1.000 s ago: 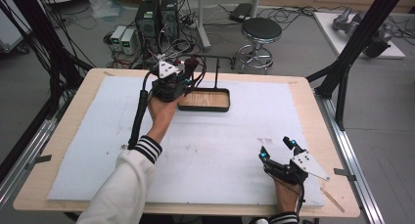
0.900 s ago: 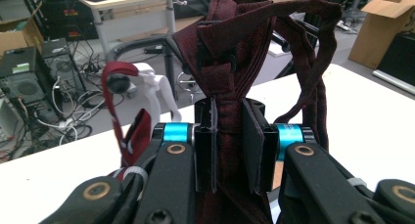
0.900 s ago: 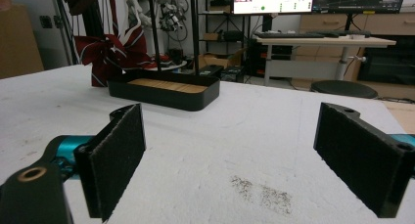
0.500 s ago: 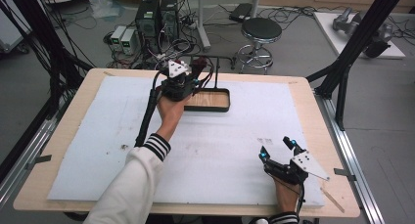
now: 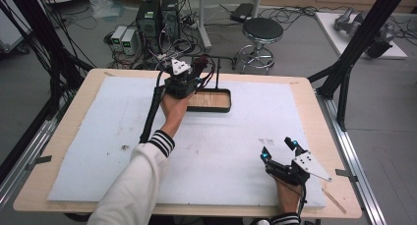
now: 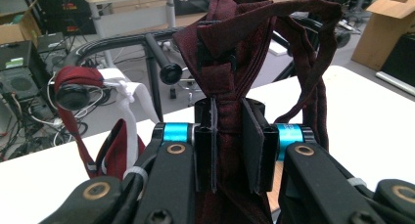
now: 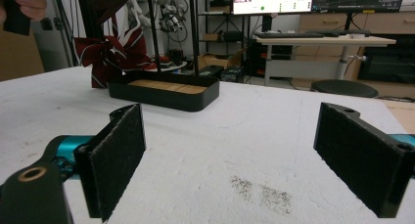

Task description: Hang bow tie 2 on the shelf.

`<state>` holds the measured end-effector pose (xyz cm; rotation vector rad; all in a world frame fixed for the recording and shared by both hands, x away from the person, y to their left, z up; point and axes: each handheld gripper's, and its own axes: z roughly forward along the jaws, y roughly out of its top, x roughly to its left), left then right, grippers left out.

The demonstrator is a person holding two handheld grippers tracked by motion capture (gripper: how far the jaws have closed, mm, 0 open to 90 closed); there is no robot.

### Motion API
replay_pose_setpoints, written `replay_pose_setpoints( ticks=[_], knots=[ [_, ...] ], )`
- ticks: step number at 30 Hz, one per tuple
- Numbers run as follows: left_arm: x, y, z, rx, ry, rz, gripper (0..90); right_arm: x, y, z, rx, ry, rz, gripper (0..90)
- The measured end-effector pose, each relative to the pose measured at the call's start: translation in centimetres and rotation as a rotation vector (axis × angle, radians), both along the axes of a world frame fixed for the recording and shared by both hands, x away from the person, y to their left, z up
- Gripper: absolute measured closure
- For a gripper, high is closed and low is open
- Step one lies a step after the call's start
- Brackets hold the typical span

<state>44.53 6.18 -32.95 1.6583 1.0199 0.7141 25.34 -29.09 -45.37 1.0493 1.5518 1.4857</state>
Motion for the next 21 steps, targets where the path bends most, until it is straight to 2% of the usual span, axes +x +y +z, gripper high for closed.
replay_pose_setpoints(
  ticks=[7, 21],
  knots=[
    [0.3, 0.0, -0.3, 0.018, 0.006, 0.003, 76.4, 0.0, 0.0, 0.0, -0.002, -0.006, 0.0, 11.0],
    [1.3, 0.2, -0.4, 0.023, 0.02, 0.017, 76.4, 0.0, 0.0, 0.0, 0.0, -0.001, -0.002, 11.0]
  ],
)
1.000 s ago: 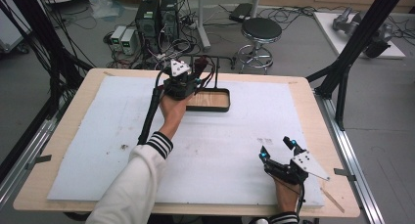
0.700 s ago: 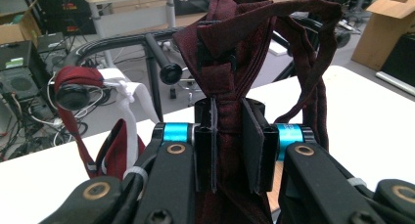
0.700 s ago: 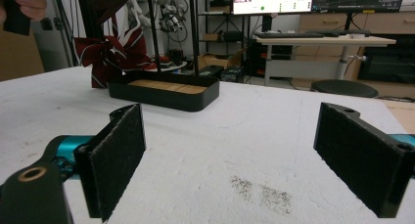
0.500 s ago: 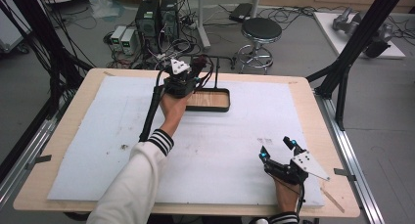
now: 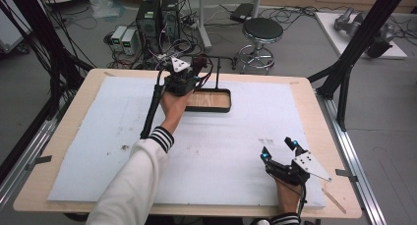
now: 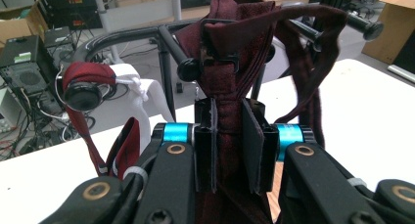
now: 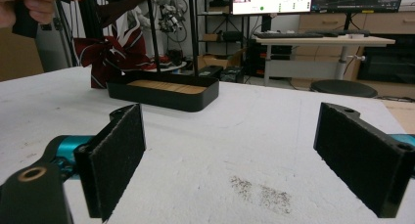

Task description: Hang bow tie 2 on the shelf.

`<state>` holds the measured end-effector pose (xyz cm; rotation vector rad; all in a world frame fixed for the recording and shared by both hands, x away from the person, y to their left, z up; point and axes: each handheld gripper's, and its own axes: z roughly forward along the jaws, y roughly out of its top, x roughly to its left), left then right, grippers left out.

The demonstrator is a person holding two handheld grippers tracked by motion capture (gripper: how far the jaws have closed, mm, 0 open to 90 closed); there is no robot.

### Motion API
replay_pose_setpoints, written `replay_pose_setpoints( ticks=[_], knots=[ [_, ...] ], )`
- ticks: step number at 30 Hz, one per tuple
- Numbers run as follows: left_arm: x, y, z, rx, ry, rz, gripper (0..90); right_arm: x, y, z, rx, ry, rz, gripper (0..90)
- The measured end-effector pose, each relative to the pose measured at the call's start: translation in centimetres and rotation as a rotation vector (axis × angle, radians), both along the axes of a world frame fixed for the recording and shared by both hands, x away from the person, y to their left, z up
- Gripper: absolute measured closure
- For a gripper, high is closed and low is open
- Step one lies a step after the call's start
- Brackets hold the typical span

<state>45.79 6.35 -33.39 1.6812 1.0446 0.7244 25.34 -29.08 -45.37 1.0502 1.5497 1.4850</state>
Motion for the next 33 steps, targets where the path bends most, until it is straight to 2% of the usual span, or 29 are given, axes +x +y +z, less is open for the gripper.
replay_pose_setpoints(
  ticks=[17, 20, 33],
  knots=[
    [1.0, -0.2, -0.5, 0.014, 0.016, 0.015, 76.4, 0.0, 0.0, 0.0, 0.007, 0.005, 0.0, 11.0],
    [1.1, -0.4, -0.4, 0.007, 0.017, 0.017, 76.4, 0.0, 0.0, 0.0, 0.007, 0.006, 0.0, 11.0],
    [0.9, -0.7, -0.6, 0.017, 0.016, 0.018, 76.4, 0.0, 0.0, 0.0, 0.008, 0.007, 0.001, 11.0]
  ],
)
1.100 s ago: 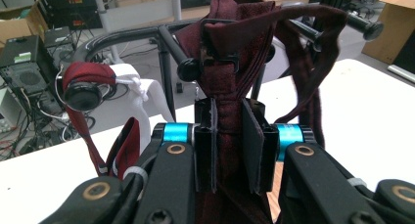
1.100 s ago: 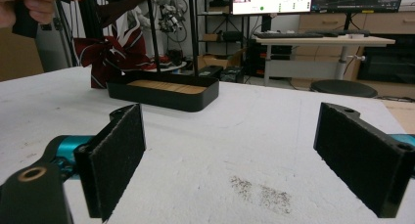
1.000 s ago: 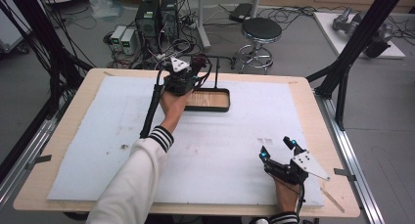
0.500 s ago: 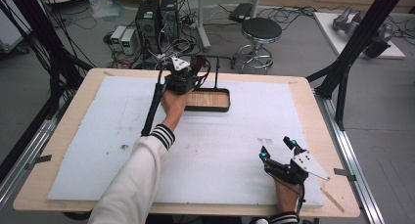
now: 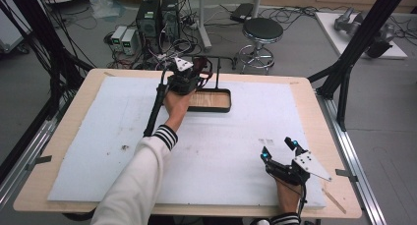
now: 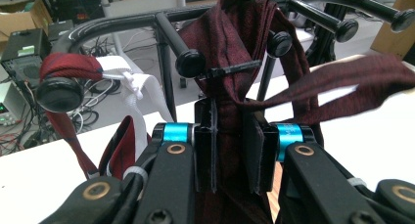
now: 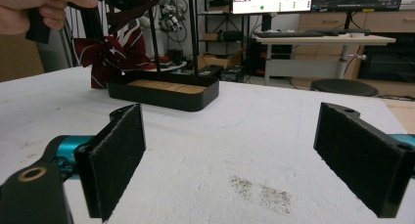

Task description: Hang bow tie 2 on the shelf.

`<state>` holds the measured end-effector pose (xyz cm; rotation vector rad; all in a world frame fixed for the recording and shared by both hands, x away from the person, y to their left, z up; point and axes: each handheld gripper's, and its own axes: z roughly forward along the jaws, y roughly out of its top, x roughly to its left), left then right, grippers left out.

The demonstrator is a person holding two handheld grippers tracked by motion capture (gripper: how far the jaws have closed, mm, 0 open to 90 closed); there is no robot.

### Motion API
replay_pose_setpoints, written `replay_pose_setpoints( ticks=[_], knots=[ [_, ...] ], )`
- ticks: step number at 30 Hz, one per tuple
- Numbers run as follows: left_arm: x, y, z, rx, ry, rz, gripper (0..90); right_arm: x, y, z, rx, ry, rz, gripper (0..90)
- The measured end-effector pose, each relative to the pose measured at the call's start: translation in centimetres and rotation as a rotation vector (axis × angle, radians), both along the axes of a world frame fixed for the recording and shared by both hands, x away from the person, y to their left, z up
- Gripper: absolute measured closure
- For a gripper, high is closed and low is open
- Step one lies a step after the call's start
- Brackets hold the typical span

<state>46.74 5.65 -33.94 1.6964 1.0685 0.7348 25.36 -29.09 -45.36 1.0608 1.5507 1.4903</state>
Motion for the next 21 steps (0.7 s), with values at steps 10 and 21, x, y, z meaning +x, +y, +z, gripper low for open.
replay_pose_setpoints(
  ticks=[10, 21],
  knots=[
    [-0.32, -0.04, 0.32, 0.008, -0.009, 0.003, 76.4, -0.01, 0.01, 0.0, -0.003, -0.001, -0.002, 11.0],
    [-0.99, -0.14, 1.02, 0.008, -0.037, -0.004, 76.4, -0.02, 0.03, 0.0, -0.004, -0.001, 0.0, 11.0]
  ],
)
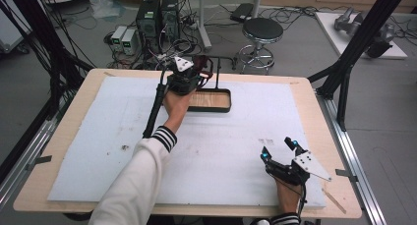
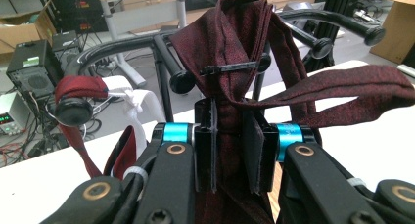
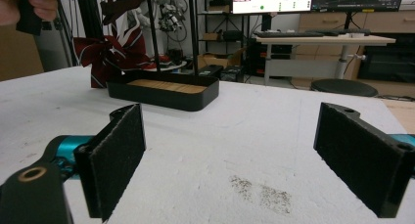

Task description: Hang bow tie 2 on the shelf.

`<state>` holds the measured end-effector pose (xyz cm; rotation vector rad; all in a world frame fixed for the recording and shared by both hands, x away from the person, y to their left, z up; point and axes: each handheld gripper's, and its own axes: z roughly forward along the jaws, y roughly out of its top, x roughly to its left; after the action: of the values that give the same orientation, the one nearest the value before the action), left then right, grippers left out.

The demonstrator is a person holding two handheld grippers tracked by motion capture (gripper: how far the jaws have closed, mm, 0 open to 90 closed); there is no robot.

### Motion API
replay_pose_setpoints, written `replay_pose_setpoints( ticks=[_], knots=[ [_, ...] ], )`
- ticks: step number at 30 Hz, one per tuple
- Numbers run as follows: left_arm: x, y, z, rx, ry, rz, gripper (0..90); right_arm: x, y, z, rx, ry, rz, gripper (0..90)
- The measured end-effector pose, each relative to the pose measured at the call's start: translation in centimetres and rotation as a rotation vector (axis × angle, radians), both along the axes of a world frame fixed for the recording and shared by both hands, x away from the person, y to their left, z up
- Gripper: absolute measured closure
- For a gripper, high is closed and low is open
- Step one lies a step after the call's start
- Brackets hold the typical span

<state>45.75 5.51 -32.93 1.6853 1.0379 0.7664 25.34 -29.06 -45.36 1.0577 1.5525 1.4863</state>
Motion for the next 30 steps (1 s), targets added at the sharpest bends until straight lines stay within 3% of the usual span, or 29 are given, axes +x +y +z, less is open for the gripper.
replay_pose_setpoints(
  ticks=[12, 30],
  knots=[
    [0.9, 0.0, -0.9, -0.014, 0.027, 0.017, 76.4, 0.0, 0.0, 0.0, 0.008, 0.001, -0.003, 11.0],
    [1.5, 0.1, -1.5, -0.013, 0.036, 0.028, 76.4, 0.0, -0.1, 0.0, 0.008, 0.004, 0.0, 11.0]
  ],
)
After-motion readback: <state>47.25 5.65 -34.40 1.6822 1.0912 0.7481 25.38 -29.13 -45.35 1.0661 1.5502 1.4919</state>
